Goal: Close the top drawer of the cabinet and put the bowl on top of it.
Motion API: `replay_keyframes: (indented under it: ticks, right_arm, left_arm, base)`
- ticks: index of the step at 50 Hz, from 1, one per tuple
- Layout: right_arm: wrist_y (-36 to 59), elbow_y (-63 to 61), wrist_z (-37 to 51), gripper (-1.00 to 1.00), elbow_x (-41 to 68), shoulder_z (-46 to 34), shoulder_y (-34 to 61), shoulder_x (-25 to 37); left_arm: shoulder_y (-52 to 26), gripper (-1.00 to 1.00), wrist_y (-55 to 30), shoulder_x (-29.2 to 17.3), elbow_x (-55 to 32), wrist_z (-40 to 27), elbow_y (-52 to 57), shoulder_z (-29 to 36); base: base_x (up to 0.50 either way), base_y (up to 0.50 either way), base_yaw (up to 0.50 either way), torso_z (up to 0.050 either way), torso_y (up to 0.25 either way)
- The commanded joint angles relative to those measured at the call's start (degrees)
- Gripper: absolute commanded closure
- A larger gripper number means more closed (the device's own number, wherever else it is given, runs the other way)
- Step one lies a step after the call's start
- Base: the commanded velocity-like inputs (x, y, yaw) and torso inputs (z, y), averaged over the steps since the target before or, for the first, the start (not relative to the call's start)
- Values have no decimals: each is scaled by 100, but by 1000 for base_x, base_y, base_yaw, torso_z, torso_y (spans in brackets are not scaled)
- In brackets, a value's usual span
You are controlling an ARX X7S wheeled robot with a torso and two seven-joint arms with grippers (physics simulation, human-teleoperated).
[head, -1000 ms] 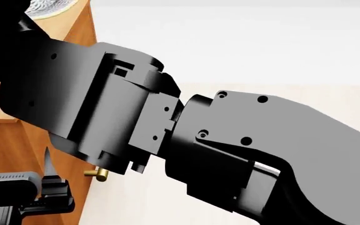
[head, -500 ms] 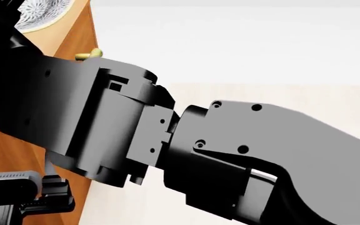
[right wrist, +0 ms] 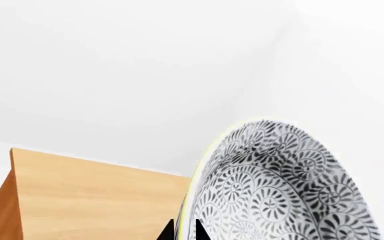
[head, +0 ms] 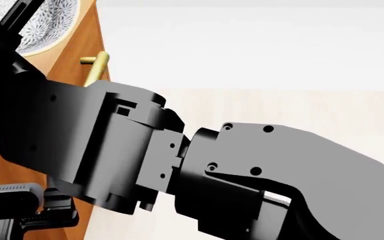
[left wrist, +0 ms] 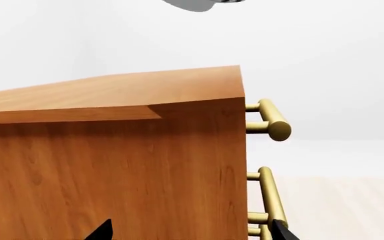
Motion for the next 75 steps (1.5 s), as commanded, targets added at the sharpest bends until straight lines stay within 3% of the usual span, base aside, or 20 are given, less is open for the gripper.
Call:
replay_keyframes:
  ticks: [1, 41, 75]
  right_arm:
    - [16, -12, -32, 100, -197, 55, -93, 0]
    - [157, -92, -258, 100, -479, 56, -486, 0]
    - [965, -4, -188, 100, -628, 65, -479, 0]
  left_arm:
    - [16, -100, 53, -11, -23, 4, -44, -18]
    - [25, -100, 208, -19, -63, 11, -228, -18]
    - [43, -100, 311, -29, -96, 11, -353, -2]
  base:
    - [0, 0, 0, 0, 0]
    - [0, 0, 0, 0, 1]
    - [0, 0, 0, 0, 0]
